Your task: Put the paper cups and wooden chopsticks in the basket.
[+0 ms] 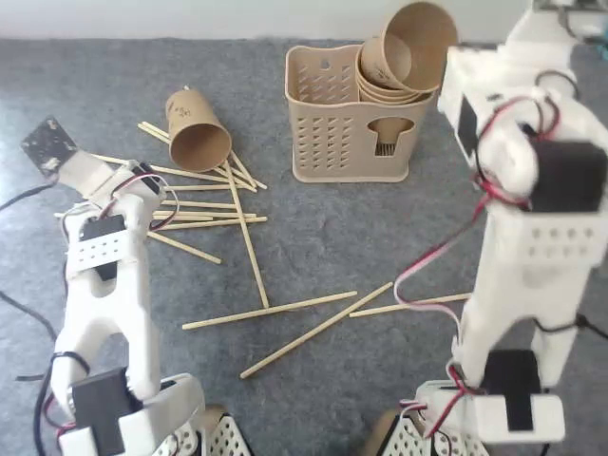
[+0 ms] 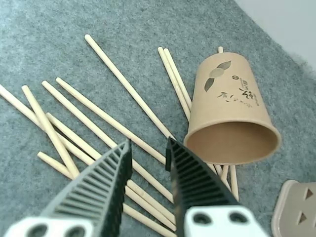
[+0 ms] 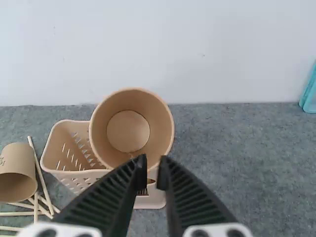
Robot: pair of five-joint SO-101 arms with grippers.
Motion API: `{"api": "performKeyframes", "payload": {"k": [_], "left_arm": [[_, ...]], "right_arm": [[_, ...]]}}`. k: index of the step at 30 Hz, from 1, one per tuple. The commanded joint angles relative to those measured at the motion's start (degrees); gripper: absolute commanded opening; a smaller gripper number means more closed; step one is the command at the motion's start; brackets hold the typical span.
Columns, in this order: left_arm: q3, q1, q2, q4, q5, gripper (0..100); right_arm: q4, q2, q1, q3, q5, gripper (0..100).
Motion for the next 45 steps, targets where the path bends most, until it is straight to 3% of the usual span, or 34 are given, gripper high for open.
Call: {"api": "performKeyframes", "payload": {"k": [1,7,15,20,29,45], "left_arm": [[-2.77,0.70,-0.18,-1.41,-0.53,11],[-2.68,0.70,-0.18,-1.41,-0.53,11],[-2.59,0.70,-0.18,-1.41,-0.62,11],[-2.59,0.70,-0.09,-1.41,-0.62,11],[-2.51,0.70,-0.09,-1.49,-0.62,11],[-2.15,0.70,-0.09,-3.34,-2.46,11]], "right_arm": [[4.09,-5.05,1.36,-2.29,-0.70,0.8],[13.49,-5.76,1.54,-2.02,-0.44,0.9],[10.59,-10.42,2.33,18.29,1.23,0.9],[2.42,-16.31,2.24,30.77,1.41,0.9],[-26.86,-17.71,2.15,49.85,1.41,0.9],[-49.19,-10.68,-0.31,51.87,0.97,0.9]]}}
